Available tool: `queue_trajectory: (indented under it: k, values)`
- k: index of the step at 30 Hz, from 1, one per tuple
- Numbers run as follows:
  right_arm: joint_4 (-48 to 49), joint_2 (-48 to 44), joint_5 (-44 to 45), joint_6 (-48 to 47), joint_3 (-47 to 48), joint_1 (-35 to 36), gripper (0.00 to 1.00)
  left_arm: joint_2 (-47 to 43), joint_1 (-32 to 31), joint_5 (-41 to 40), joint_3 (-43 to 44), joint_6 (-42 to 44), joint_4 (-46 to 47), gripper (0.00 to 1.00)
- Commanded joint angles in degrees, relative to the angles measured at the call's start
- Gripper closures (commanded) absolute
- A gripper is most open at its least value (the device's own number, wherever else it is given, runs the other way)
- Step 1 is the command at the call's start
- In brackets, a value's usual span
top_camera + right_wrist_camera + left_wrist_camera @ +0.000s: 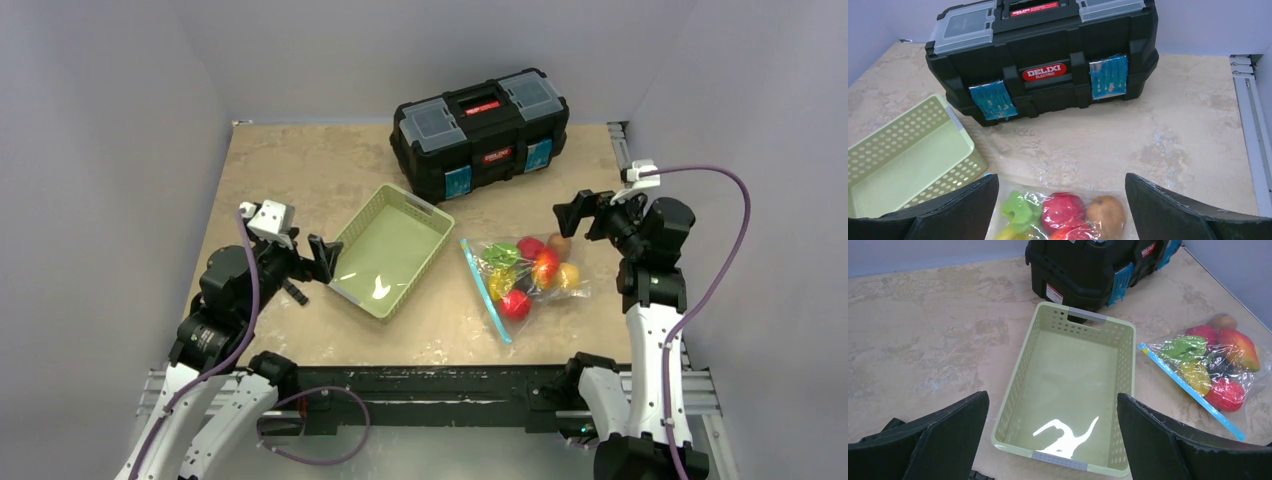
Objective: Open the zip-top bag and remove the fake food
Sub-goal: Pick up the zipper food storage bag at the center of the board.
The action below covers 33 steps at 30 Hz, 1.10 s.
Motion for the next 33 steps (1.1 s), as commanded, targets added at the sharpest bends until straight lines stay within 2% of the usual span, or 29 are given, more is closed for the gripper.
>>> queue_trajectory:
  k: [1, 4, 10, 16, 18, 23, 33]
  values:
    - [-0.2, -0.6, 1.2, -1.0, 1.2, -0.2, 0.01, 0.4, -0.2, 2.2, 1.7, 1.5, 1.4, 0.0]
    - [-1.1, -0.4, -0.9, -2.0, 1.4, -0.2, 0.01, 0.6, -0.2, 3.1, 1.8, 1.7, 1.3, 0.0]
    - [-5.8, 0.9, -8.8, -12.5, 2.7, -0.1, 0.01, 1.1, -0.2, 5.9, 1.9, 2.3, 1.2, 0.0]
    - [-12.5, 1.5, -23.7, -29.4, 1.5, 0.5, 0.01, 1.6, -0.2, 7.4, 1.9, 2.3, 1.1, 0.0]
    - [-15.7, 2.3, -26.2, -34.6, 1.9, 1.4, 0.01, 2.0, -0.2, 8.1, 2.0, 2.2, 1.2, 0.0]
    - [-25.5, 5.7, -26.3, -48.4, 5.3, 5.9, 0.01, 3.0, -0.2, 11.3, 2.2, 2.3, 1.1, 0.0]
    - [-32.2, 16.5, -15.9, -58.7, 11.5, 18.0, 0.01, 4.8, -0.2, 15.1, 2.4, 2.2, 1.1, 0.0]
